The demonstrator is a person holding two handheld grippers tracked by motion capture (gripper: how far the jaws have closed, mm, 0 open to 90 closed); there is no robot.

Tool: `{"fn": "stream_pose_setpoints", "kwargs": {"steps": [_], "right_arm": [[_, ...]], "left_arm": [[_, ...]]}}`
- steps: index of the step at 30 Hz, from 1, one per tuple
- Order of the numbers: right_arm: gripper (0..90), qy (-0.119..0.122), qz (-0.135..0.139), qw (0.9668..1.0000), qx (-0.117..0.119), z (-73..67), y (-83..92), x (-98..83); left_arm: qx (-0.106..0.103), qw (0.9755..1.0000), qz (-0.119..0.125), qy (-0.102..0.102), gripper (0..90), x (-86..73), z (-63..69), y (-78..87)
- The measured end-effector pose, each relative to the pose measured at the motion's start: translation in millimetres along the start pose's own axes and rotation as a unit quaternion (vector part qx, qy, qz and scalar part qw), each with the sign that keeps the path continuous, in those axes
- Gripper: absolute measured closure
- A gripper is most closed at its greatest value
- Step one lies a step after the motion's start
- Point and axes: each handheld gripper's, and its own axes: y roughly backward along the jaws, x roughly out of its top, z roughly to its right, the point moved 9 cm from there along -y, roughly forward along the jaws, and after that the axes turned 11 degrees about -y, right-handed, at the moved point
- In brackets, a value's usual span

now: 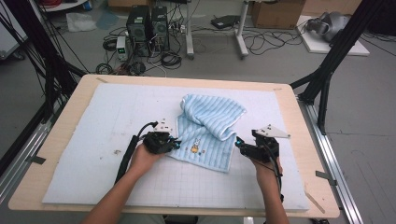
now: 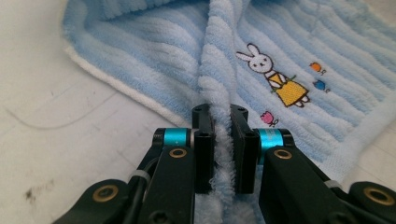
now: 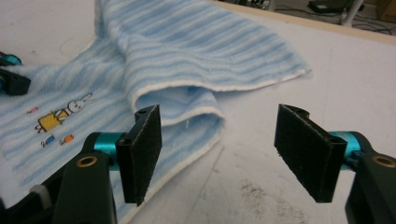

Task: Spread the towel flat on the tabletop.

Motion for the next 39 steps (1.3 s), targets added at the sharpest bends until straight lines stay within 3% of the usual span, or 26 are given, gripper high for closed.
{"fn": "stream_pose_setpoints", "kwargs": {"steps": [10,15,20,24,27,29,31,39], "right_arm": [[39.9,0.038,-0.052,0.9977,0.023,-33.0,-13.9,-27.9],[45.5,0.036,-0.082,0.9947,0.050,-52.0,-19.6,-41.6],[48.2,0.043,-0.098,0.9923,0.061,-66.8,-20.8,-52.2],[55.2,0.053,-0.122,0.9896,0.054,-72.0,-23.0,-59.6],[60.6,0.041,-0.130,0.9891,0.055,-74.4,-22.9,-62.7],[68.9,0.035,-0.135,0.9885,0.059,-76.0,-22.5,-62.9],[84.1,0.031,-0.143,0.9866,0.071,-79.2,-21.1,-63.7],[86.3,0.041,-0.139,0.9853,0.090,-82.6,-5.1,-71.4]], "left_arm": [[-0.002,0.9997,0.023,0.012,81.4,-18.3,16.0,27.5],[-0.005,0.9991,0.035,0.024,81.3,-27.4,24.9,37.1],[-0.002,0.9987,0.042,0.030,81.2,-32.2,33.1,47.2],[0.006,0.9984,0.047,0.030,81.1,-32.6,35.6,56.1],[0.005,0.9979,0.053,0.036,81.0,-33.1,38.7,58.5],[0.002,0.9979,0.053,0.037,80.9,-34.4,41.6,58.5],[-0.003,0.9978,0.056,0.036,80.9,-35.3,45.0,58.7],[-0.020,0.9966,0.068,0.041,80.6,-38.5,57.0,66.7]]}}
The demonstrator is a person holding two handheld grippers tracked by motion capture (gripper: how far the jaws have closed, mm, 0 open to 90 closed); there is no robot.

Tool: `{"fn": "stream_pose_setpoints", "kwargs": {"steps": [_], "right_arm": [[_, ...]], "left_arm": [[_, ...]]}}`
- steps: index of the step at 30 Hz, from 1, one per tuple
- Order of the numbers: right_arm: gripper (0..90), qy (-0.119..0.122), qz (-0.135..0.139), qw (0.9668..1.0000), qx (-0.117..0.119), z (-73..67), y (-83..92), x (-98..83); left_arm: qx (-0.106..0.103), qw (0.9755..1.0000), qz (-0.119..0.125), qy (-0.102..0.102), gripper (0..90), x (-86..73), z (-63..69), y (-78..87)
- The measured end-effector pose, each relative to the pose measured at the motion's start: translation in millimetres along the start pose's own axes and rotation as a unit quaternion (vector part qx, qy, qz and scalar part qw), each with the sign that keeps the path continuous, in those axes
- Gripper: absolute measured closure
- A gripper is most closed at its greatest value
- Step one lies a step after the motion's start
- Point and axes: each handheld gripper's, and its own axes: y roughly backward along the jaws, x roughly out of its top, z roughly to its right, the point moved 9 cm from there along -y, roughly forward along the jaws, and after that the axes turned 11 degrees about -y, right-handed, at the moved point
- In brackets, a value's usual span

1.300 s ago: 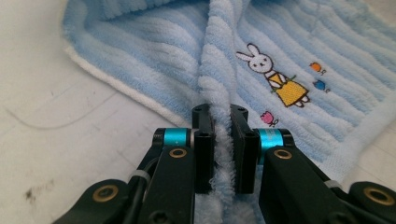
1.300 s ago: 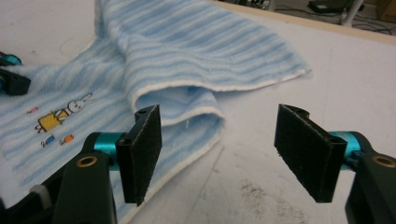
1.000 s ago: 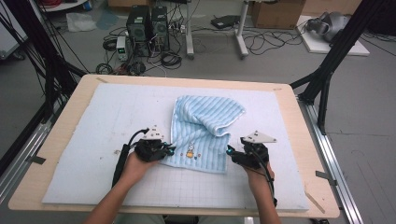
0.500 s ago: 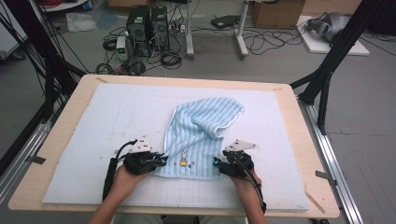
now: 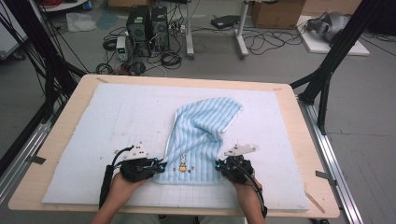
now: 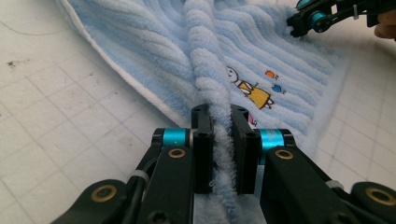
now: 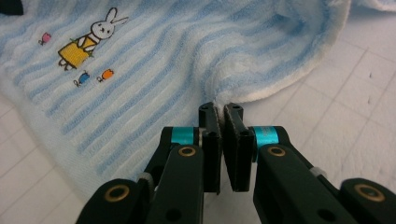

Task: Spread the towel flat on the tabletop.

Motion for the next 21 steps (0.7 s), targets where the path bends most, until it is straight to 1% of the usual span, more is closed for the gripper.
{"fn": "stream_pose_setpoints", "kwargs": {"steps": [3,5,6,7,8,9,10,11,14,17,19,21], "right_arm": [[86.3,0.005,0.008,0.9999,0.008,-2.4,9.4,-5.3],[86.3,0.013,0.011,0.9998,0.010,-3.2,15.6,-9.7],[86.3,0.014,0.012,0.9998,0.010,-3.5,18.8,-12.2],[86.3,0.017,0.014,0.9997,0.010,-3.5,22.3,-14.7],[86.3,0.018,0.016,0.9997,0.008,-3.4,25.7,-17.1],[86.3,0.020,0.017,0.9996,0.007,-3.0,29.2,-20.0],[86.3,0.019,0.018,0.9996,0.006,-2.4,32.5,-22.5],[86.3,0.020,0.020,0.9996,0.005,-1.3,35.9,-25.1],[86.3,0.019,0.024,0.9995,0.003,1.5,45.9,-33.2],[86.3,0.021,0.028,0.9994,-0.002,5.8,56.0,-40.9],[86.3,0.018,0.029,0.9994,-0.004,9.0,63.1,-47.0],[86.3,0.013,0.033,0.9994,-0.003,11.9,70.0,-52.4]], "left_arm": [[-0.011,0.9999,0.004,0.001,80.0,-1.4,6.7,0.2],[-0.018,0.9998,0.006,0.001,78.7,-1.8,11.2,-0.1],[-0.020,0.9998,0.008,0.002,76.5,-1.7,12.2,-0.4],[-0.017,0.9998,0.011,0.002,72.3,-1.1,12.0,-0.7],[-0.008,0.9999,0.013,0.006,65.4,-0.7,10.1,-0.7],[0.001,0.9999,0.015,0.008,56.6,-0.2,6.8,-0.4],[0.008,0.9997,0.018,0.015,49.7,0.3,3.1,0.3],[0.011,0.9995,0.022,0.021,47.2,1.4,-0.4,1.6],[0.026,0.9987,0.032,0.030,43.2,6.1,-12.2,6.3],[0.036,0.9979,0.040,0.038,41.8,14.1,-25.9,10.6],[0.043,0.9972,0.042,0.045,40.3,18.9,-34.4,11.3],[0.045,0.9970,0.042,0.048,40.0,22.8,-41.1,9.6]]}}
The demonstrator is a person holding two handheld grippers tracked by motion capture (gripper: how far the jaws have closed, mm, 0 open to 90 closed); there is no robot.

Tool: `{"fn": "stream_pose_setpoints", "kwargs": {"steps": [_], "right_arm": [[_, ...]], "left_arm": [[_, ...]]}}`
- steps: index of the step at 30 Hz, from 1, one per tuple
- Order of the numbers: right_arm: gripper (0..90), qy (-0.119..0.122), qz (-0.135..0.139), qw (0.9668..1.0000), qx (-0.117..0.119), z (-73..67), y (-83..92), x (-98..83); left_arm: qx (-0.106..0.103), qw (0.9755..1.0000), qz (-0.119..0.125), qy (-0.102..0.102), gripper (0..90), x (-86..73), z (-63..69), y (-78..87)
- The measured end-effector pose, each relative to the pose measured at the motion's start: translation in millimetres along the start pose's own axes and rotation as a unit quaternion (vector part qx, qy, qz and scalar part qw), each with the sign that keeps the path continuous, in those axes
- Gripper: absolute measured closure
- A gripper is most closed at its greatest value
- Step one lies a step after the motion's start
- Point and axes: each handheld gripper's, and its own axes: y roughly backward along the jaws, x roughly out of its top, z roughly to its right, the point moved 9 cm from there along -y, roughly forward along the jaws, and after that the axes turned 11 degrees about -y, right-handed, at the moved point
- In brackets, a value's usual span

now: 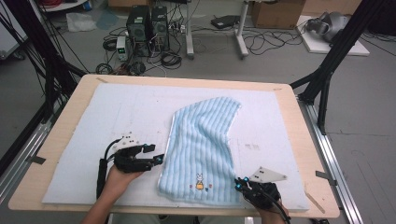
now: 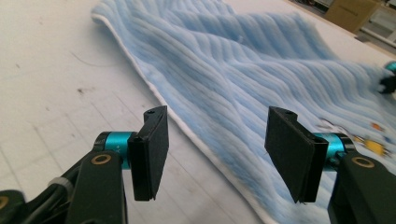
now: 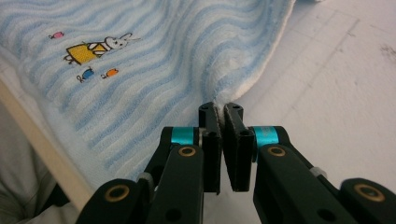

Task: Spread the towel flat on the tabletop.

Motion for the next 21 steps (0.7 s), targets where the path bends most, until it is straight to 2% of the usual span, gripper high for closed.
{"fn": "stream_pose_setpoints", "kwargs": {"steps": [4,7,8,9,11,13,18,21], "right_arm": [[86.3,-0.004,0.002,1.0000,-0.006,5.2,9.6,-7.0],[85.0,-0.016,0.009,0.9998,-0.006,9.3,12.4,-6.6],[80.8,-0.018,0.015,0.9997,-0.003,9.5,12.5,-4.8],[71.9,-0.022,0.023,0.9995,0.000,9.4,12.6,-2.4],[62.7,-0.039,0.040,0.9984,0.006,10.5,12.7,4.8],[52.6,-0.052,0.052,0.9973,0.000,14.6,11.4,12.7],[42.3,-0.063,0.075,0.9951,-0.012,23.6,5.6,32.4],[39.9,-0.065,0.078,0.9947,-0.013,25.1,-0.3,39.6]], "left_arm": [[0.002,1.0000,-0.006,0.003,39.5,6.0,-6.9,-12.0],[-0.001,0.9999,-0.012,0.005,39.1,7.3,-7.2,-24.7],[-0.005,0.9999,-0.013,0.006,39.1,7.7,-6.0,-29.1],[-0.006,0.9999,-0.014,0.004,39.2,8.1,-5.6,-32.5],[-0.004,0.9999,-0.010,0.005,39.1,10.6,-5.1,-39.4],[-0.001,0.9999,-0.015,0.003,38.8,12.0,-6.2,-45.1],[0.013,0.9988,-0.045,-0.014,36.4,7.2,-9.6,-55.4],[0.016,0.9984,-0.052,-0.012,36.4,6.3,-11.0,-59.7]]}}
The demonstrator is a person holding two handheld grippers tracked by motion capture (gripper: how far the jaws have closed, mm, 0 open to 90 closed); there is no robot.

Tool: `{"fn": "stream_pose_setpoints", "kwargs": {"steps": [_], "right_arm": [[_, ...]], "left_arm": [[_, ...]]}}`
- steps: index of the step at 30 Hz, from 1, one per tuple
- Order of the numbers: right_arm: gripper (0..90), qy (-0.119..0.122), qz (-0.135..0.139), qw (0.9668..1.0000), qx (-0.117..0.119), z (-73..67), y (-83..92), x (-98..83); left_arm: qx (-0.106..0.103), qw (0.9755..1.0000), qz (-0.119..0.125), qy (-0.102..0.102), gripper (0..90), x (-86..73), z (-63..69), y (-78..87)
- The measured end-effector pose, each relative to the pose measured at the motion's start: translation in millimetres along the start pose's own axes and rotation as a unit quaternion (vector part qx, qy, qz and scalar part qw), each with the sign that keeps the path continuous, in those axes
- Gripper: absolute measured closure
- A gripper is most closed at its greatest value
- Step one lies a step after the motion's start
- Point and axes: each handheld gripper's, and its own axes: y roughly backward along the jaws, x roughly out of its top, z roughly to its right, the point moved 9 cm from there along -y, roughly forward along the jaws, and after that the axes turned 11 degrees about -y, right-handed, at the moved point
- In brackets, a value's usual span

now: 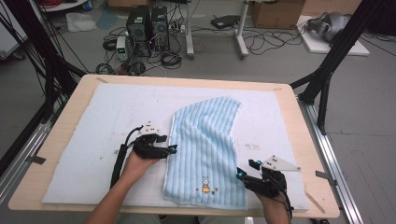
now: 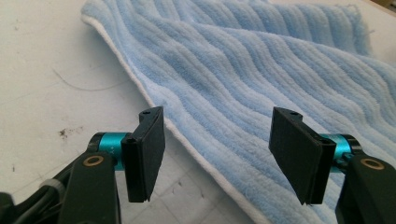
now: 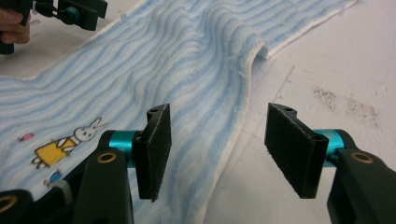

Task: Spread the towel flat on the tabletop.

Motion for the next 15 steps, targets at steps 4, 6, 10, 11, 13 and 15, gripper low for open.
{"fn": "stream_pose_setpoints", "kwargs": {"steps": [4,6,10,11,13,15], "right_arm": [[38.0,-0.004,-0.002,1.0000,-0.003,0.1,-9.4,3.7],[37.5,-0.003,-0.005,1.0000,-0.005,-1.0,-14.0,4.9],[37.6,0.002,-0.008,1.0000,-0.001,-6.0,-23.2,6.6],[37.6,0.003,-0.010,0.9999,0.000,-7.6,-25.8,6.7],[37.6,0.005,-0.016,0.9999,0.000,-11.1,-30.5,6.4],[38.1,0.008,-0.017,0.9998,0.002,-14.4,-34.9,6.6]], "left_arm": [[0.002,1.0000,-0.009,-0.002,37.3,-0.6,1.4,-8.8],[0.002,0.9996,-0.024,-0.014,41.7,-4.3,3.1,-12.8],[0.026,0.9958,-0.050,-0.072,62.8,-8.0,5.8,-14.8],[0.005,0.9967,-0.049,-0.065,71.8,-8.1,8.1,-14.1],[0.003,0.9960,-0.051,-0.073,83.8,-8.6,10.8,-13.0],[0.006,0.9952,-0.056,-0.080,86.1,-8.8,12.3,-11.3]]}}
